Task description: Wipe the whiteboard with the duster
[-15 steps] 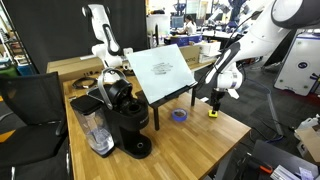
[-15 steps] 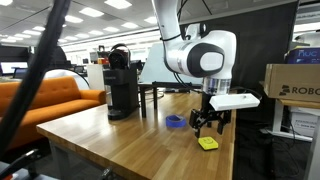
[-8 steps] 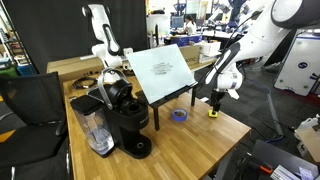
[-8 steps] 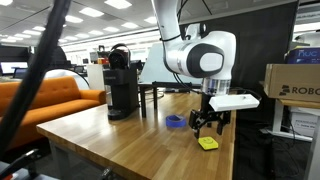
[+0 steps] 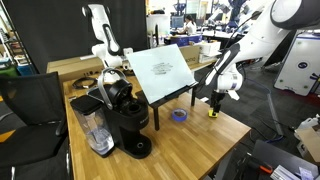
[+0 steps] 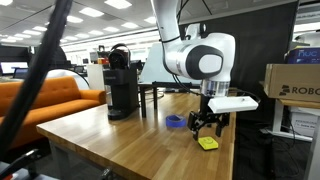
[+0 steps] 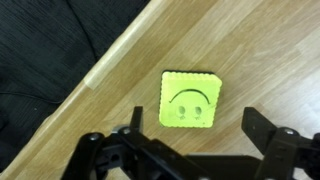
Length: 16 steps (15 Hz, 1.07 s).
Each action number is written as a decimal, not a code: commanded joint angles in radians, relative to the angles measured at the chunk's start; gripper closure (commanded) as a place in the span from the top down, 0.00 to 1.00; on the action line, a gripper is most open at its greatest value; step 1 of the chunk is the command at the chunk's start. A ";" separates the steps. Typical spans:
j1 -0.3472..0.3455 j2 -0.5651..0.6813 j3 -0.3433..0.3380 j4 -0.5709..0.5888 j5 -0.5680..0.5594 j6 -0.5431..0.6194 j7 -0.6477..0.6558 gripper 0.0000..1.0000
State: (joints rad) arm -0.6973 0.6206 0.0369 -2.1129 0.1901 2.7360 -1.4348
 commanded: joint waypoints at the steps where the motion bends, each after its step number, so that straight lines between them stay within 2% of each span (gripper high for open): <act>1: -0.007 0.001 0.007 -0.008 -0.010 0.008 -0.004 1.00; 16: -0.008 0.013 0.004 -0.016 -0.015 0.038 -0.007 1.00</act>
State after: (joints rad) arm -0.6963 0.6266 0.0371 -2.1235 0.1888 2.7412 -1.4348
